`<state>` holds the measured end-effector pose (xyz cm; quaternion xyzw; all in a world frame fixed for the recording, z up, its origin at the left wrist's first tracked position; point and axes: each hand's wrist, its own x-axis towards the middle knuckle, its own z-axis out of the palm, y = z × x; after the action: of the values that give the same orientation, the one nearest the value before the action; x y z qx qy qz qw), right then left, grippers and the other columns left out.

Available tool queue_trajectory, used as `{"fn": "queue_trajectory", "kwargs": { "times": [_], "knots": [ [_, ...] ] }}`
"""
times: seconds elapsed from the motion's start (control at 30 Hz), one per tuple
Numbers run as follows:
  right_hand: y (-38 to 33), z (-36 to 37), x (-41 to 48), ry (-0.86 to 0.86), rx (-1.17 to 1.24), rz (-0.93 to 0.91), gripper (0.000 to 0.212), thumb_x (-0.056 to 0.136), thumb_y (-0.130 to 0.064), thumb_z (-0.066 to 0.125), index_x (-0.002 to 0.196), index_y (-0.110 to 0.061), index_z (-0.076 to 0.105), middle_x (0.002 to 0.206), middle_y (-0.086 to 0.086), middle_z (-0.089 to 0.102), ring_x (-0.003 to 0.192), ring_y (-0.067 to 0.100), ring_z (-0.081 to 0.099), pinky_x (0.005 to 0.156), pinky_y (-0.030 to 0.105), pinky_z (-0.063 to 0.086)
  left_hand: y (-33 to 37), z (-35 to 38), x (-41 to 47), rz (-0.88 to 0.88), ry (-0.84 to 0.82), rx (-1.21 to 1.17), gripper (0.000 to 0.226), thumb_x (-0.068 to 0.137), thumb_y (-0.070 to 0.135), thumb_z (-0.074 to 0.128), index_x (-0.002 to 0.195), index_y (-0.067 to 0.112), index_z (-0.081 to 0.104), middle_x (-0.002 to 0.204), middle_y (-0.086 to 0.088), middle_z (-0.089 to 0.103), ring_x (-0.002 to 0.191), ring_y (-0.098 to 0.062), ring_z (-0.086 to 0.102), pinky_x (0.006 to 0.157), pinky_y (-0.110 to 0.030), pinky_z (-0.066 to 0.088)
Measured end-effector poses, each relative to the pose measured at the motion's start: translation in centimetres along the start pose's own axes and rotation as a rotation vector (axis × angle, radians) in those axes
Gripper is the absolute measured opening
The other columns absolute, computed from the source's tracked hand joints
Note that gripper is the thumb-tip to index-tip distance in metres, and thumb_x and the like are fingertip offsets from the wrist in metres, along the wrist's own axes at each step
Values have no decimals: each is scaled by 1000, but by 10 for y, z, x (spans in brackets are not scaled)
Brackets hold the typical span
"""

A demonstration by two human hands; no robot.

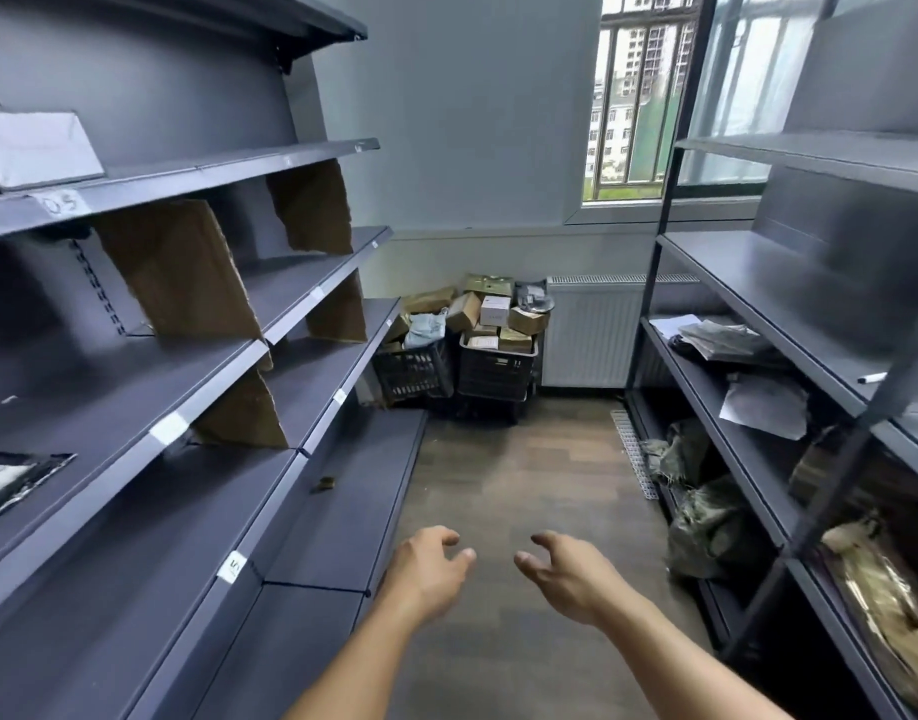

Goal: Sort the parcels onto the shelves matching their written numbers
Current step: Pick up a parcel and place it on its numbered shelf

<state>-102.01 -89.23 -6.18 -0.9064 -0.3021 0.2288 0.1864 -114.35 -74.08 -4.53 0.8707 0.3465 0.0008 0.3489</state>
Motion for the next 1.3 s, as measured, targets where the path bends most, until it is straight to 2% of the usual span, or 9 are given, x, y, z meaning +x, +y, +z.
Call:
{"fn": "queue_trajectory", "kwargs": {
  "times": [0.33, 0.57, 0.7, 0.87, 1.13, 1.3],
  "knots": [
    [-37, -75, 167, 92, 18, 64, 60, 101, -53, 46, 150, -20, 42, 153, 1, 46, 141, 19, 42, 108, 28, 36, 32, -51, 193, 78, -22, -26, 48, 92, 47, 58, 135, 25, 58, 137, 4, 60, 127, -14, 54, 104, -27, 43],
    [-46, -97, 256, 73, 33, 106, 61, 99, -55, 48, 150, -21, 43, 152, 1, 48, 139, 19, 44, 108, 29, 38, 45, -63, 285, 67, -64, -33, 47, 90, 49, 59, 131, 27, 61, 132, 5, 64, 123, -14, 58, 103, -31, 46],
    [-46, -109, 315, 38, -9, 89, 60, 101, -54, 45, 151, -21, 41, 153, 1, 46, 141, 19, 42, 106, 26, 36, 51, -66, 341, 44, -76, -21, 46, 92, 48, 58, 133, 27, 60, 132, 4, 63, 122, -14, 58, 100, -27, 46],
    [-36, -130, 413, 32, 10, 44, 63, 100, -54, 45, 152, -18, 40, 154, 3, 44, 143, 19, 39, 111, 28, 34, 69, -71, 426, 29, -44, -34, 45, 94, 43, 60, 134, 23, 60, 135, 2, 62, 125, -14, 56, 100, -23, 44],
    [-29, -202, 560, 25, 30, 22, 62, 99, -56, 46, 150, -21, 43, 150, 1, 50, 137, 20, 47, 106, 29, 41, 123, -89, 556, -13, 20, -40, 41, 94, 43, 60, 130, 23, 63, 132, 5, 64, 123, -10, 57, 98, -20, 42],
    [-22, -226, 624, 1, 65, 35, 61, 98, -55, 50, 148, -21, 47, 147, 2, 54, 135, 20, 50, 106, 28, 42, 139, -92, 616, -52, -12, -34, 40, 94, 42, 59, 130, 24, 63, 131, 4, 64, 122, -12, 57, 96, -19, 42]
  ]
}}
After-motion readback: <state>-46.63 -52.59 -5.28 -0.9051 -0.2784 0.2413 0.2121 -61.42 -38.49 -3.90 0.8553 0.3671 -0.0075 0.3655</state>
